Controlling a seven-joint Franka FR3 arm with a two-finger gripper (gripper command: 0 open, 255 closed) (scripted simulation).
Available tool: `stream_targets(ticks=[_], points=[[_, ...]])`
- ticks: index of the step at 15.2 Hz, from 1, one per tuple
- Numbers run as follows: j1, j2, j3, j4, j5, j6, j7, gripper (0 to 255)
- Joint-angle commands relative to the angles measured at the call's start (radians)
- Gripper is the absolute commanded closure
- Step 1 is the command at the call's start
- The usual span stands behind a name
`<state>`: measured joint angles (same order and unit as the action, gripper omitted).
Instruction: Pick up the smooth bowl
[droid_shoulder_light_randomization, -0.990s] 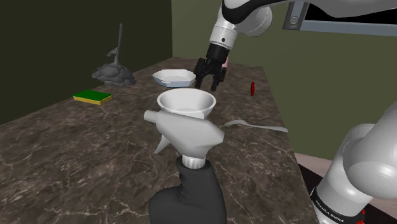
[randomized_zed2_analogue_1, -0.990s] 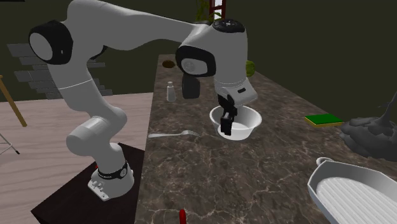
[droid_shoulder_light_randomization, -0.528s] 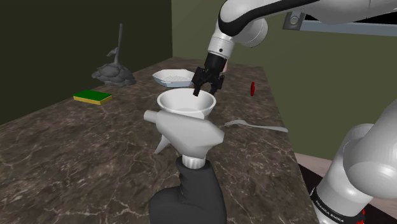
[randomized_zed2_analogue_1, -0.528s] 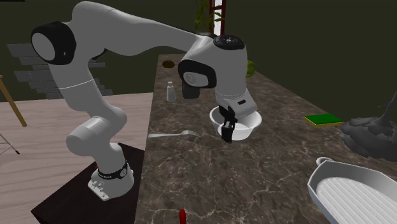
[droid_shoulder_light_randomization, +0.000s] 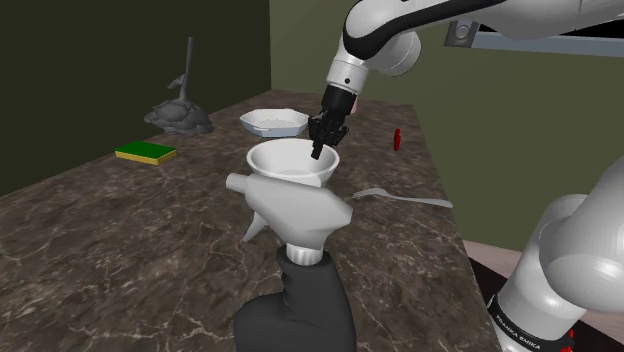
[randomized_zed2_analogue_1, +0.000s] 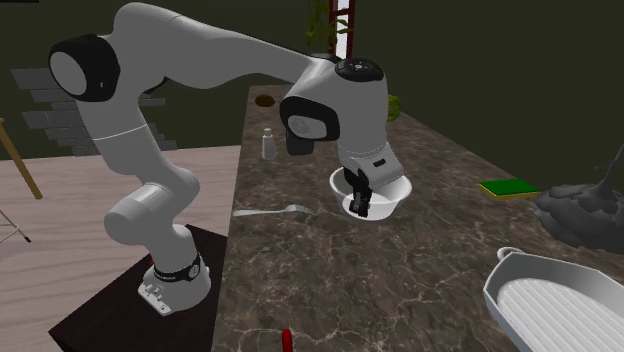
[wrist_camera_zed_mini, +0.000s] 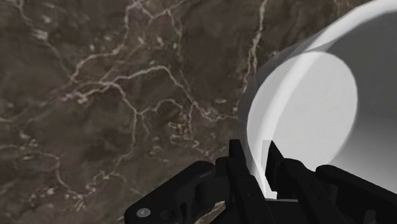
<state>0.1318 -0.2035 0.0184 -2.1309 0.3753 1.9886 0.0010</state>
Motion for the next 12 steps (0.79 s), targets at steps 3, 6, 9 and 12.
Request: stream_targets(ticks=[3, 6, 9, 12], points=[[0.0, 0.0, 0.0, -0.002, 0.0, 0.001, -0.001, 255], [-0.002, -0.007, -0.001, 0.031, -0.006, -0.037, 0.012, 255], [-0.003, -0.011, -0.003, 0.065, -0.012, -0.075, 0.025, 255], [-0.004, -0.014, -0.004, 0.102, -0.017, -0.112, 0.037, 255]])
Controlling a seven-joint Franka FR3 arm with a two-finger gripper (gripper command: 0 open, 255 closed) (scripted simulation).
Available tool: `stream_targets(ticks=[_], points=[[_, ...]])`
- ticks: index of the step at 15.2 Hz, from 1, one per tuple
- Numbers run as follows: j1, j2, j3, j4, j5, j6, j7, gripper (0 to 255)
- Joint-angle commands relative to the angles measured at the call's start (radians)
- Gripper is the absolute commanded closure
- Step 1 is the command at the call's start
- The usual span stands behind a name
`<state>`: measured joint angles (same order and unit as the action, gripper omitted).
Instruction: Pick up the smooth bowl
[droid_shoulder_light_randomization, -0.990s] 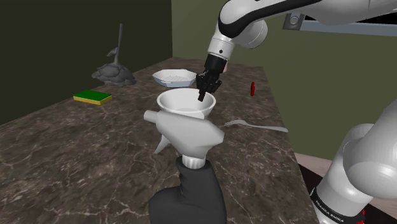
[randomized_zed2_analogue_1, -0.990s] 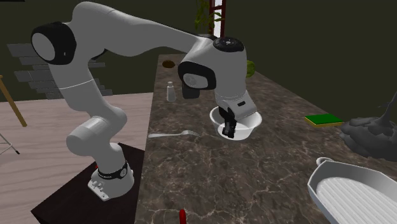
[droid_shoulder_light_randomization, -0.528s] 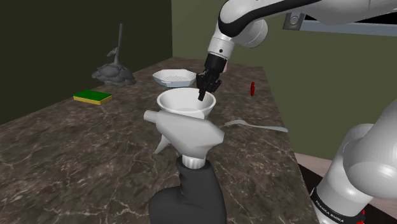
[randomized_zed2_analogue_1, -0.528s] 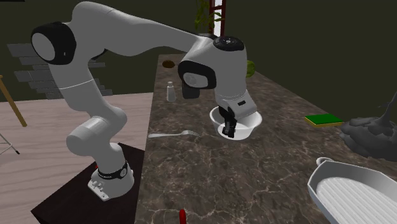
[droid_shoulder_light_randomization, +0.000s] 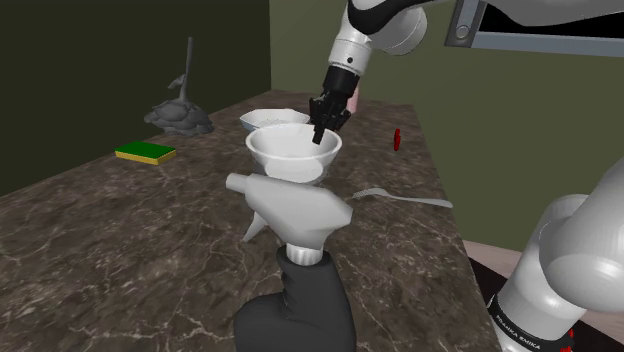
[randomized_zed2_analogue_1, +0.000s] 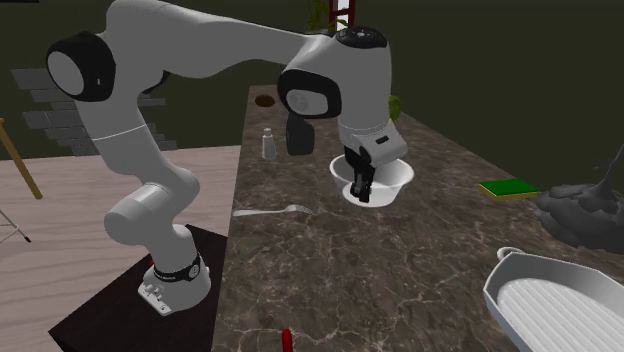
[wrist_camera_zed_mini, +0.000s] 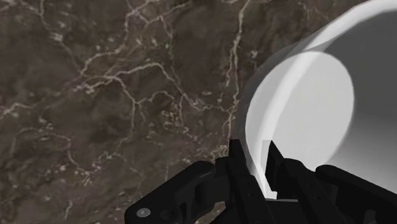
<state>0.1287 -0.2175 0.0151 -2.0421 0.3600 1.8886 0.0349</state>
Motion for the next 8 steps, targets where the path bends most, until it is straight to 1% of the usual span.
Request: stream_targets(ticks=[1, 6, 8], points=[[-0.001, 0.0, -0.001, 0.026, -0.003, -0.025, 0.007, 255], [-0.002, 0.001, -0.004, 0.093, -0.009, -0.088, 0.028, 255], [-0.002, 0.001, -0.004, 0.095, -0.009, -0.09, 0.028, 255]])
